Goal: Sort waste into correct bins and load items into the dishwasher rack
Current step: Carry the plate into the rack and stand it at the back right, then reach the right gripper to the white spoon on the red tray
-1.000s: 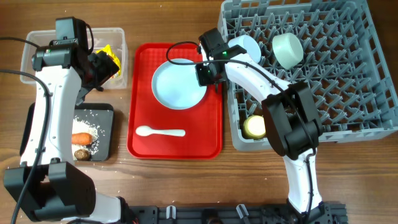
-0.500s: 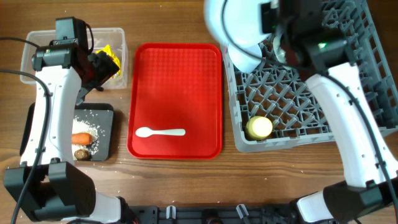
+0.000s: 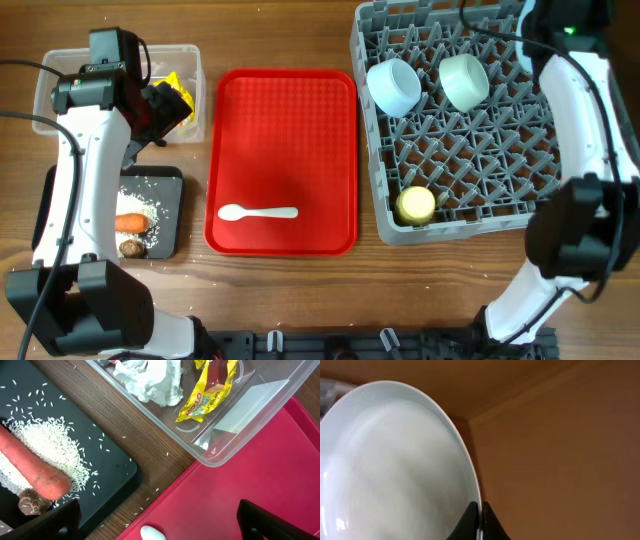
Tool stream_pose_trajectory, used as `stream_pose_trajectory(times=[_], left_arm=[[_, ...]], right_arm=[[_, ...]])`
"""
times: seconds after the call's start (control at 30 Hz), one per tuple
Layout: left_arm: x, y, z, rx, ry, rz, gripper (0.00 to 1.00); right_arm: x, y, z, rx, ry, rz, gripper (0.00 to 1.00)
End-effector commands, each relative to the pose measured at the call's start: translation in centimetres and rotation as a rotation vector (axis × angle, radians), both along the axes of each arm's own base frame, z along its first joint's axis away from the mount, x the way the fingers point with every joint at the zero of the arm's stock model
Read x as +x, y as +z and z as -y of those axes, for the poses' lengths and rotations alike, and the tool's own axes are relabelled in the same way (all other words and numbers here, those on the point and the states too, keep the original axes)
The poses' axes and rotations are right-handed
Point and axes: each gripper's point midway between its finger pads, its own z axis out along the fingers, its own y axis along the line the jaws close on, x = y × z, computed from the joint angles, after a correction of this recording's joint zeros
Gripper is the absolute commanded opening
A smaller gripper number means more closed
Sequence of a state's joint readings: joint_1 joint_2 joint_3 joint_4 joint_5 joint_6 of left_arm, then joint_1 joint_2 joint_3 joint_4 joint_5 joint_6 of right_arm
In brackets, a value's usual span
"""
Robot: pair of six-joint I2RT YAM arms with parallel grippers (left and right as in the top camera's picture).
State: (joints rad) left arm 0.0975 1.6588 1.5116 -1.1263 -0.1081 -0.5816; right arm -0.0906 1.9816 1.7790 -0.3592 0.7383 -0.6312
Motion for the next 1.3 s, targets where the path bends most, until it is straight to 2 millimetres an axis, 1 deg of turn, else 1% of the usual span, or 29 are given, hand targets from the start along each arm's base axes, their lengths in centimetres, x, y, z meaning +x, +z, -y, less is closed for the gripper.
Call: stream_pose_trajectory(times=[0.0, 0.07, 0.1, 0.13, 0.17, 0.2, 0.23, 0.3, 0.33, 0.37, 0.4, 0.43, 0.47, 0.5, 0.53, 0.57, 0.6, 0.67, 0.7, 0.73, 0.83, 0.87, 0.93, 1.0, 1.03, 1.1, 1.17, 1.23, 1.27], left_arm=[[-0.1, -0.6, -0.1, 0.008, 0.009, -0.018, 1.00], [-0.1, -0.6, -0.1, 0.008, 0.009, -0.018, 1.00], [-0.1, -0.6, -0.1, 0.008, 0.009, -0.018, 1.00], [-0.1, -0.6, -0.1, 0.008, 0.009, -0.018, 1.00], [-0.1, -0.6, -0.1, 0.008, 0.009, -0.018, 1.00], [-0.1, -0.6, -0.1, 0.008, 0.009, -0.018, 1.00], [-0.1, -0.6, -0.1, 0.008, 0.009, -0.018, 1.00], [-0.1, -0.6, -0.1, 0.008, 0.009, -0.018, 1.00], [-0.1, -0.6, -0.1, 0.008, 0.009, -0.018, 1.00], [-0.1, -0.6, -0.1, 0.008, 0.009, -0.018, 1.00], [-0.1, -0.6, -0.1, 0.008, 0.009, -0.018, 1.00], [-0.1, -0.6, -0.1, 0.008, 0.009, -0.018, 1.00], [-0.1, -0.6, -0.1, 0.008, 0.009, -0.018, 1.00], [-0.1, -0.6, -0.1, 0.008, 0.009, -0.018, 1.00], [-0.1, -0.6, -0.1, 0.008, 0.009, -0.018, 1.00], [-0.1, -0.6, -0.1, 0.008, 0.009, -0.018, 1.00], [-0.1, -0.6, -0.1, 0.008, 0.009, -0.018, 1.00], [-0.1, -0.6, -0.1, 0.008, 0.009, -0.018, 1.00], [-0.1, -0.6, -0.1, 0.008, 0.009, -0.018, 1.00], [-0.1, -0.6, -0.1, 0.008, 0.009, -0.018, 1.00], [-0.1, -0.6, -0.1, 0.008, 0.009, -0.018, 1.00], [-0.1, -0.6, -0.1, 0.008, 0.009, -0.018, 1.00], [-0.1, -0.6, -0.1, 0.008, 0.009, -0.018, 1.00], [-0.1, -0.6, -0.1, 0.008, 0.009, -0.018, 1.00], [-0.1, -0.6, -0.1, 0.008, 0.009, -0.018, 1.00], [-0.1, -0.6, -0.1, 0.008, 0.009, -0.018, 1.00], [-0.1, -0.6, -0.1, 0.008, 0.009, -0.018, 1.00], [-0.1, -0.6, -0.1, 0.008, 0.009, -0.018, 1.00], [-0.1, -0.6, -0.1, 0.008, 0.009, -0.018, 1.00]], right_arm=[[0.6, -3.6, -0.2, 0.000, 0.020, -0.094, 0.04], [0.6, -4.3, -0.4, 0.012, 0.032, -0.115, 0.04], [0.5, -4.5, -0.5, 0.013, 0.032, -0.128, 0.16], [0.4, -4.6, -0.5, 0.014, 0.032, -0.132, 0.71], [0.4, -4.6, -0.5, 0.025, 0.024, -0.120, 0.99], [0.3, -4.1, -0.7, 0.043, 0.008, -0.081, 1.00], [0.3, -2.7, -1.5, 0.071, -0.001, -0.015, 1.00], [-0.1, 2.6, -4.6, 0.178, 0.015, 0.198, 1.00], [-0.3, 4.3, -6.6, 0.231, 0.061, 0.250, 1.00], [-0.8, 6.4, -9.9, 0.310, 0.151, 0.290, 1.00], [-1.9, 7.8, -14.8, 0.455, 0.277, 0.305, 1.00], [-3.0, 7.8, -18.9, 0.591, 0.387, 0.267, 1.00], [-4.0, 7.2, -21.8, 0.689, 0.470, 0.212, 1.00], [-5.9, 5.6, -26.5, 0.854, 0.604, 0.080, 1.00], [-8.4, 3.4, -30.9, 1.005, 0.718, -0.091, 1.00], [-10.3, 1.7, -33.4, 1.083, 0.767, -0.210, 1.00], [-12.8, -0.9, -36.2, 1.119, 0.825, -0.376, 1.00], [-16.2, -4.9, -39.5, 1.062, 0.888, -0.603, 1.00], [-18.7, -8.2, -41.9, 0.982, 0.926, -0.767, 1.00], [-20.7, -10.5, -44.2, 0.920, 0.975, -0.873, 1.00], [-25.5, -14.6, -49.4, 0.764, 1.156, -1.059, 1.00], [-26.7, -15.9, -50.7, 0.660, 1.181, -1.080, 1.00], [-27.3, -17.7, -52.0, 0.485, 1.220, -1.074, 1.00], [-26.9, -19.3, -53.8, 0.335, 1.306, -1.035, 0.99], [-26.6, -19.9, -55.1, 0.311, 1.348, -1.004, 1.00], [-26.2, -20.5, -55.4, 0.269, 1.358, -0.992, 1.00], [-25.7, -20.3, -55.9, 0.268, 1.391, -0.966, 0.99], [-26.7, -19.4, -59.3, 0.441, 1.528, -0.925, 0.96], [-27.1, -19.2, -60.0, 0.477, 1.556, -0.925, 0.94]])
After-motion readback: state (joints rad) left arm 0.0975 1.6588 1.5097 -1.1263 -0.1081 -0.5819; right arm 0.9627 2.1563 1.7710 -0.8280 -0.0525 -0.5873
